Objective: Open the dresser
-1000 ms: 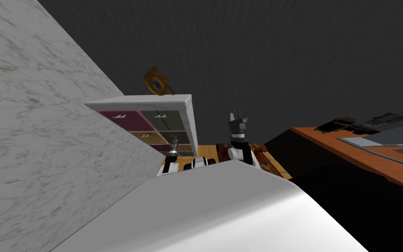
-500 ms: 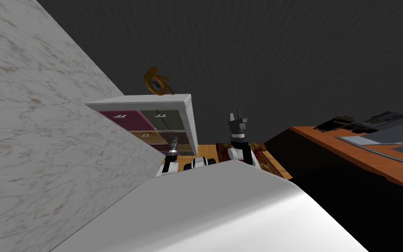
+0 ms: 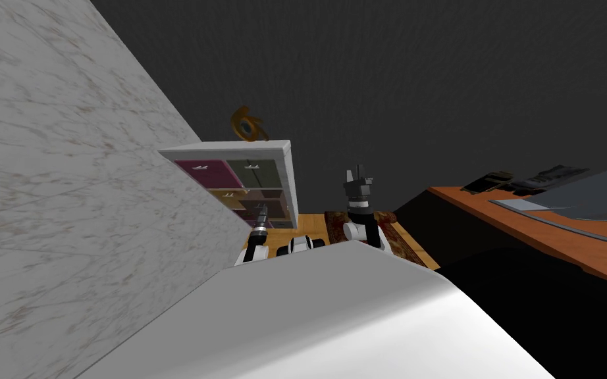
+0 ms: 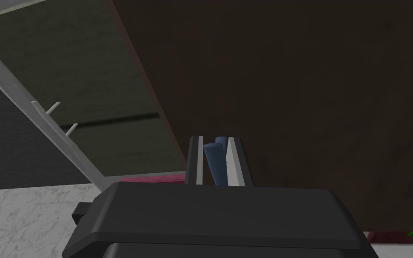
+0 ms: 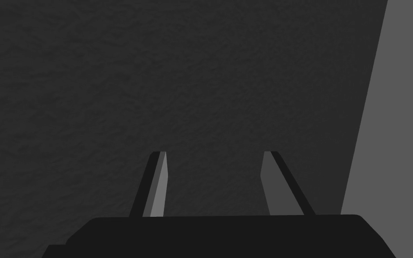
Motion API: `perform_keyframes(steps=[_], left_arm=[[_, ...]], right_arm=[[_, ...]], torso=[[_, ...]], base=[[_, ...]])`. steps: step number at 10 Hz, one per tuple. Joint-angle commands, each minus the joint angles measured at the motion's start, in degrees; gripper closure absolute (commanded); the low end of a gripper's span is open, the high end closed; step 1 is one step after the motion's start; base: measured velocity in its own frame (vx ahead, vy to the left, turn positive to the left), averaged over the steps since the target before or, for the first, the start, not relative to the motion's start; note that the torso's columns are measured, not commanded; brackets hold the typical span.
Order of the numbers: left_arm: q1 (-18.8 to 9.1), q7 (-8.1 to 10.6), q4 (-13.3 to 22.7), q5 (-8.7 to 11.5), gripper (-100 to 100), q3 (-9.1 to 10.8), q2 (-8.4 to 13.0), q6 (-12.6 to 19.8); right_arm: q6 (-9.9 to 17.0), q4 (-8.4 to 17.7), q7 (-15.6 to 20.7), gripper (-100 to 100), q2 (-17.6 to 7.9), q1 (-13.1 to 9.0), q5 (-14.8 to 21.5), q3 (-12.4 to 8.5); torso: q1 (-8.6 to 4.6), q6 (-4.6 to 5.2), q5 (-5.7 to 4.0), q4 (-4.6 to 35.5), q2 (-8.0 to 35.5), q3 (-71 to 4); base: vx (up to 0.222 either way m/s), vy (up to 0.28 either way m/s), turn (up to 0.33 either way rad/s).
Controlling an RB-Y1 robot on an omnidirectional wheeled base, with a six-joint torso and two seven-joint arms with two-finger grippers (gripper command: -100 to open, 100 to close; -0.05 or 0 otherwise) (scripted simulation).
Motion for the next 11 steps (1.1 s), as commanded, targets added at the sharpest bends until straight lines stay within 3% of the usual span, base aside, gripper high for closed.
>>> perform_keyframes(steps=[1,2,3,11], left_arm=[[1.1,0.2,-0.9,0.0,100,-0.31,0.5,0.0],[1.2,0.23,-3.5,0.1,-100,-0.57,0.6,2.3],[1.2,0.23,-3.6,0.1,-100,-0.57,0.6,2.3],[3.2,0.39,-15.5,0.4,-100,-1.37,1.5,12.3]], right_arm=[[0.0,0.0,0.0,0,0.0,0.0,0.0,0.0],[0.0,0.0,0.0,0,0.0,0.0,0.0,0.0],[0.0,0.0,0.0,0,0.0,0.0,0.0,0.0],[0.0,0.0,0.0,0,0.0,0.0,0.0,0.0]], torso=[[0.06,-0.03,0.06,0.0,0.2,0.2],[0.08,-0.04,0.05,0.0,0.1,0.1],[-0.04,0.03,0.02,0.0,-0.3,-0.1],[-0.13,0.08,-0.03,0.1,0.1,0.1]], base=[[-0.197,0.037,0.021],[-0.092,0.015,-0.007],[0.0,0.0,0.0],[0.006,-0.002,-0.004]])
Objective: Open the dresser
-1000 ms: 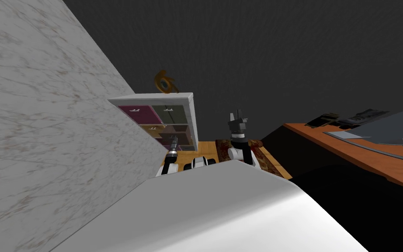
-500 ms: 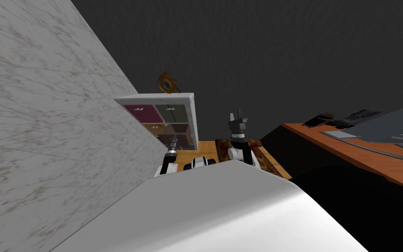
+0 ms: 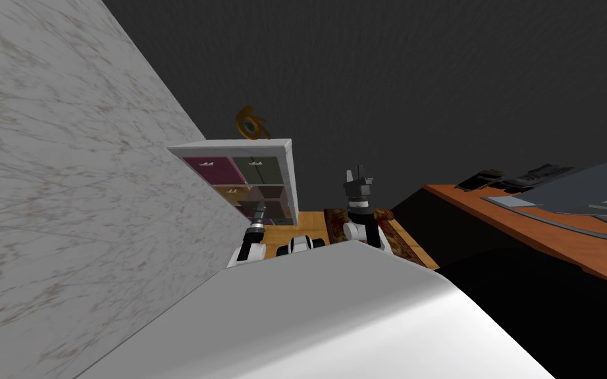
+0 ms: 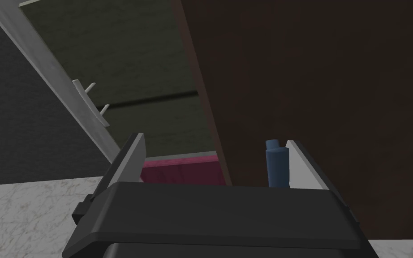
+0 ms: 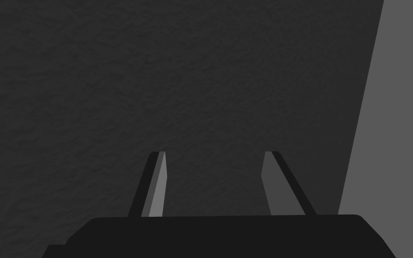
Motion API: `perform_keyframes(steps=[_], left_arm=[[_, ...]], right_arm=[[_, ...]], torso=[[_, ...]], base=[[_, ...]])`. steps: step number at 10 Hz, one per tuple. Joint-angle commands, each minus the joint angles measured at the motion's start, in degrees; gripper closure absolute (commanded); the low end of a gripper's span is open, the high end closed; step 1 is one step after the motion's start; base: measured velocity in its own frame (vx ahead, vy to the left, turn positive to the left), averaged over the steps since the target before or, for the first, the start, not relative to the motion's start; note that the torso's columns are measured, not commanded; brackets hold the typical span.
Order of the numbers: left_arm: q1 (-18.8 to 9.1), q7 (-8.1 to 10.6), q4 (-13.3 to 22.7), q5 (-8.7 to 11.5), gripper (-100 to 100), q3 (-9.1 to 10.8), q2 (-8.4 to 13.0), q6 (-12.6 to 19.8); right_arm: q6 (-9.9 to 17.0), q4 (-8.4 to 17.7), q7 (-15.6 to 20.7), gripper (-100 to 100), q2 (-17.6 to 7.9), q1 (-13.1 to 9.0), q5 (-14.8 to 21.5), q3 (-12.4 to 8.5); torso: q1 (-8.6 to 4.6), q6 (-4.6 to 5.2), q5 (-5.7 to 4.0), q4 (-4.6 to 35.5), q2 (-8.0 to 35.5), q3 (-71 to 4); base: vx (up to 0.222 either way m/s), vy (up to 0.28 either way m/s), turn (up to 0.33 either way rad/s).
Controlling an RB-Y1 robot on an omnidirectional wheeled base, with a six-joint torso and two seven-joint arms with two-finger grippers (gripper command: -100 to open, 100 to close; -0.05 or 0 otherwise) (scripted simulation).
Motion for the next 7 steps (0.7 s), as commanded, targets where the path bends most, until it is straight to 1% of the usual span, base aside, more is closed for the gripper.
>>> perform_keyframes(steps=[1,2,7], left_arm=[[0.3,0.09,-1.3,0.1,-100,-0.13,0.2,1.5],[0.4,0.11,-1.4,0.1,0,-0.15,0.2,1.8],[0.5,0.12,-1.2,0.1,0,-0.13,0.2,1.9]], right_arm=[[0.0,0.0,0.0,0,0.0,0.0,0.0,0.0],[0.0,0.0,0.0,0,0.0,0.0,0.0,0.0],[0.0,0.0,0.0,0,0.0,0.0,0.0,0.0]], torso=[[-0.07,-0.02,-0.09,0.1,0.1,0.0],[-0.07,-0.01,-0.04,0.1,0.1,0.1],[0.0,0.02,0.03,-0.1,0.0,0.0]], base=[[0.0,0.0,0.0],[0.0,0.0,0.0],[0.0,0.0,0.0]])
